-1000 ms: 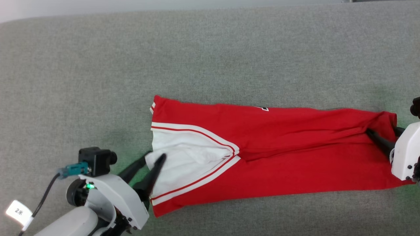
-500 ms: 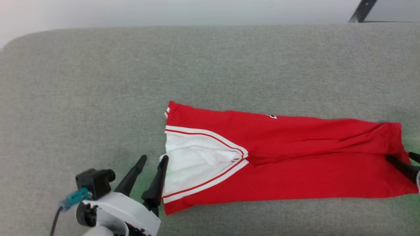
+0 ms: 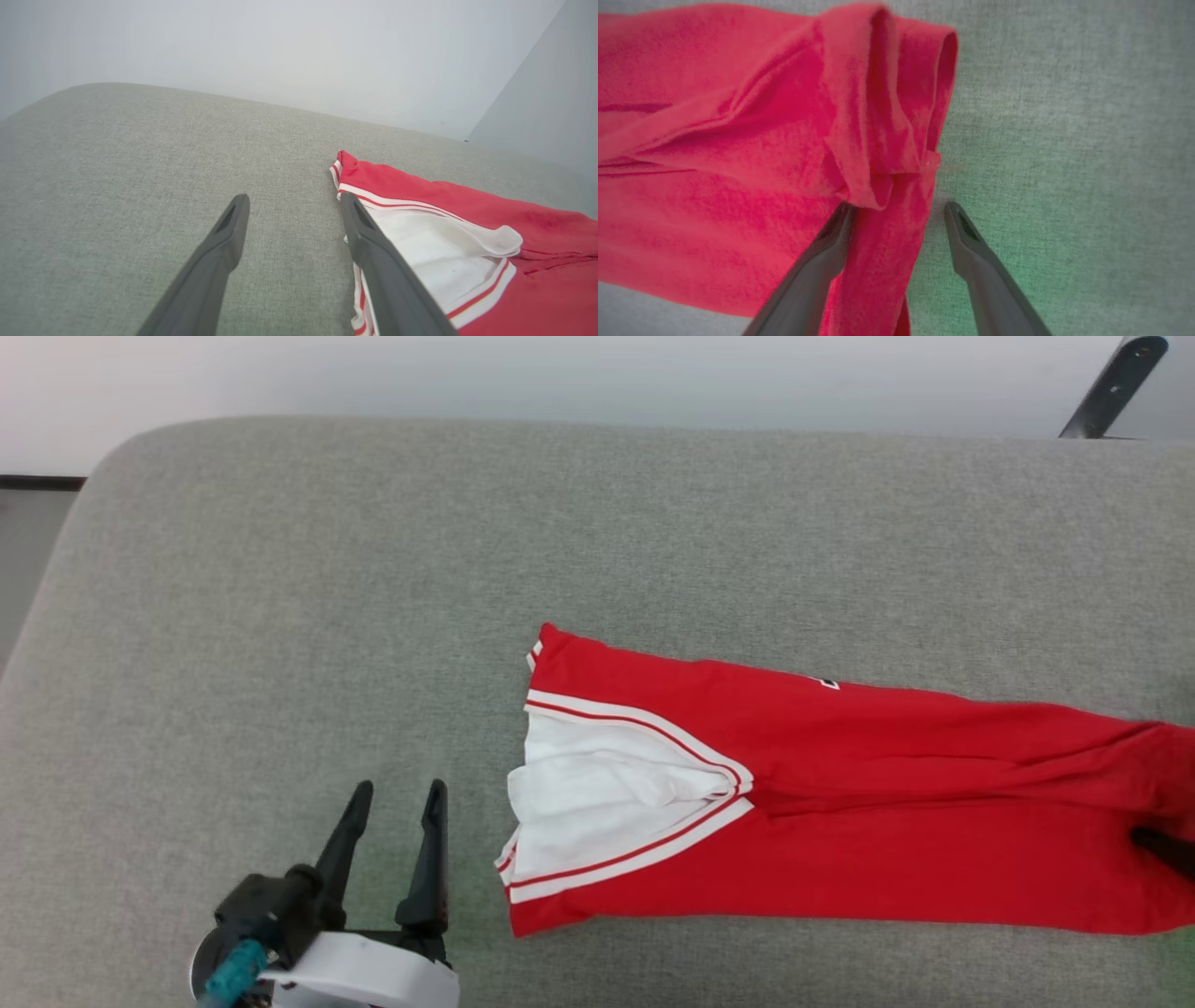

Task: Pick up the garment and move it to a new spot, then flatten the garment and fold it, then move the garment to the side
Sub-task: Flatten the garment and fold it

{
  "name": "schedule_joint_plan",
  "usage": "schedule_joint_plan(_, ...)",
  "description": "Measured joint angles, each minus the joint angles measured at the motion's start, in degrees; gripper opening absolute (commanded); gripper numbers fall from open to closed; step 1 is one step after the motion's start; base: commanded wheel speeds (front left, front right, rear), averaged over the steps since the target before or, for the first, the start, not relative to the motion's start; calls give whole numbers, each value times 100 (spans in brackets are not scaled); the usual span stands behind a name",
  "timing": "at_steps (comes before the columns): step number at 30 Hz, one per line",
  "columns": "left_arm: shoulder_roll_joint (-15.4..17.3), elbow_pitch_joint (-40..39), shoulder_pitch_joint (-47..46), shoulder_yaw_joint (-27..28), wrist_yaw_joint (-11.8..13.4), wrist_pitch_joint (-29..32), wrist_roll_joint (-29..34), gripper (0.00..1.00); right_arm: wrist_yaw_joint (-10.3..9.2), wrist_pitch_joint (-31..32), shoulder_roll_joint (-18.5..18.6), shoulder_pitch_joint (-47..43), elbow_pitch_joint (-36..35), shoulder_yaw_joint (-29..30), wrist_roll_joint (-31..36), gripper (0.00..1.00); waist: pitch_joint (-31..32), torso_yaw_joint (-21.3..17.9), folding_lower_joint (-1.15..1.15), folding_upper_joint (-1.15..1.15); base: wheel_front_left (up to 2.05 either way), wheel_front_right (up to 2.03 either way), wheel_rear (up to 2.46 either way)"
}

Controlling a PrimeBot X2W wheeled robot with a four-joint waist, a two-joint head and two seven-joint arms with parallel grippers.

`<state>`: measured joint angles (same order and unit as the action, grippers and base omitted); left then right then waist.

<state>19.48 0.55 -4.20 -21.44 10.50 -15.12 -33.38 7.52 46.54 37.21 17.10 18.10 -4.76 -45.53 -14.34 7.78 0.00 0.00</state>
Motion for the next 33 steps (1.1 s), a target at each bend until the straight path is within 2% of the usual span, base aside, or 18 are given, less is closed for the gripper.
schedule_joint_plan(7,-548,-157,141,636,-357,0,1315,100,0,593,-396,377,453,369,495,100,-26,101,0,0,0,0,0)
schedule_joint_plan(12,-926,-68,196,910,-677,0,1705,100,-5,882,-589,553,669,530,818,100,-71,187,0,0,0,0,0)
schedule_joint_plan(19,-1307,145,175,1229,-1069,0,2003,100,-8,1094,-550,571,601,432,1136,100,-157,290,0,0,0,0,0)
schedule_joint_plan(20,-1348,170,175,1273,-1110,0,2026,100,-9,1094,-534,570,586,398,1147,76,-167,296,0,0,0,0,0)
schedule_joint_plan(21,-1379,188,173,1321,-1161,0,2043,100,-9,1092,-520,569,561,370,1163,43,-177,301,0,0,0,0,0)
schedule_joint_plan(22,-1406,209,168,1355,-1207,0,2061,100,-11,1082,-499,566,534,316,1178,16,-184,306,0,0,0,0,0)
schedule_joint_plan(23,-1435,226,161,1386,-1234,0,2089,100,-21,1038,-486,559,519,300,1178,0,-193,310,0,0,0,0,0)
schedule_joint_plan(33,-1599,338,71,1613,-1483,0,2232,100,2,547,-653,601,632,386,1144,0,-215,211,0,0,0,0,0)
